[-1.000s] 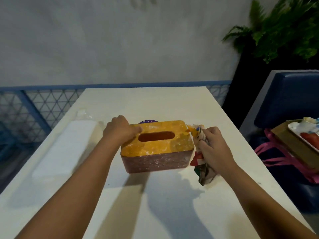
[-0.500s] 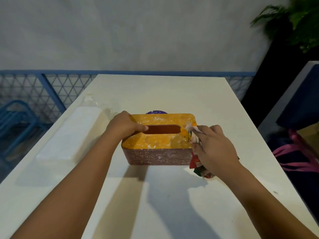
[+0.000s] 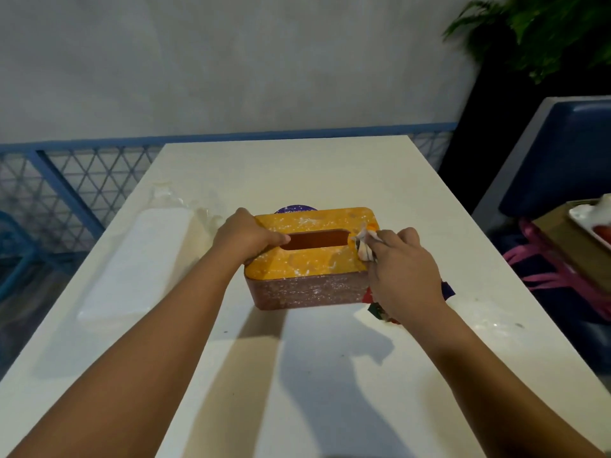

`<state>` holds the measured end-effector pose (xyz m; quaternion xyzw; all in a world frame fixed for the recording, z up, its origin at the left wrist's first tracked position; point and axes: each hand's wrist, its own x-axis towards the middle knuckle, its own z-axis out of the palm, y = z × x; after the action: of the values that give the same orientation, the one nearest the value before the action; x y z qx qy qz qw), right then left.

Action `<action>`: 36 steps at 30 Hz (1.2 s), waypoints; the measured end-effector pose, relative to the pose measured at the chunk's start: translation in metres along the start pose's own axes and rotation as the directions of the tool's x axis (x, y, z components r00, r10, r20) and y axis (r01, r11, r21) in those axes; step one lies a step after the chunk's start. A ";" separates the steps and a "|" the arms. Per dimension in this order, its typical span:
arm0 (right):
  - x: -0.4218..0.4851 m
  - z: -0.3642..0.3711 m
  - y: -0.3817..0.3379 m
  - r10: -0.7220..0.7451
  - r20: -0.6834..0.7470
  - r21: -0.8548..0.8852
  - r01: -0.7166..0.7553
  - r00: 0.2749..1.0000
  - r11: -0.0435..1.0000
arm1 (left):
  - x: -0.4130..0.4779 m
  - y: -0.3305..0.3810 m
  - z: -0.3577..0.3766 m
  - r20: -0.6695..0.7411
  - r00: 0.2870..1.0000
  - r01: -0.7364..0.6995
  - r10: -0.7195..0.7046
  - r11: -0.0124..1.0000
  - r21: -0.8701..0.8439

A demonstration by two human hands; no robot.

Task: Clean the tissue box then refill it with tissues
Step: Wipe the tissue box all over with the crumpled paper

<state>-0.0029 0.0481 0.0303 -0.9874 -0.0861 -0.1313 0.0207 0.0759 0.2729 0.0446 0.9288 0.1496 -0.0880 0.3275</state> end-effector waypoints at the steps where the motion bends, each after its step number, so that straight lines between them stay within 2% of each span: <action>1: 0.000 0.000 -0.001 0.005 0.048 -0.030 -0.004 0.999 1.000 | 0.002 -0.001 0.000 0.006 1.000 -0.007 0.007 1.000 0.000; 7: -0.006 -0.025 -0.003 -0.023 0.153 -0.122 0.042 0.988 0.992 | 0.006 -0.005 0.001 0.009 0.999 -0.038 0.038 0.999 0.014; 11: -0.006 -0.024 -0.030 0.175 0.191 -0.136 -0.150 0.966 0.979 | 0.008 -0.004 0.003 0.005 0.999 -0.048 0.048 0.998 0.032; 16: -0.008 -0.022 -0.057 0.289 0.143 -0.103 -0.276 0.947 0.956 | 0.010 -0.006 0.002 0.018 0.998 -0.065 0.064 0.998 0.023; 21: -0.009 -0.020 -0.083 0.114 0.182 -0.166 -0.084 0.977 0.983 | 0.012 -0.008 0.004 0.012 0.997 -0.077 0.077 0.997 0.018; 23: -0.007 -0.020 -0.094 0.081 0.187 -0.151 -0.053 0.979 0.987 | 0.013 -0.008 0.005 0.003 0.997 -0.079 0.079 0.997 0.020; 28: -0.013 -0.023 -0.084 0.067 0.030 0.078 -0.070 0.997 0.995 | 0.015 -0.010 0.006 0.004 0.996 -0.088 0.088 0.996 0.003; 30: -0.017 -0.025 -0.071 0.122 0.043 0.079 -0.125 0.992 0.989 | 0.014 -0.010 0.005 0.020 0.995 -0.093 0.093 0.995 -0.020; 34: -0.012 -0.030 -0.050 0.430 0.027 0.075 -0.431 0.902 0.899 | 0.013 -0.012 0.004 0.048 0.994 -0.098 0.100 0.994 -0.057; 36: -0.007 -0.031 -0.054 0.472 0.064 0.056 -0.476 0.879 0.878 | 0.012 -0.011 0.003 0.056 0.993 -0.097 0.101 0.993 -0.069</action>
<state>-0.0266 0.0986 0.0597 -0.9800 0.1531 -0.0953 0.0845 0.0834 0.2819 0.0322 0.9207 0.0962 -0.0942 0.3662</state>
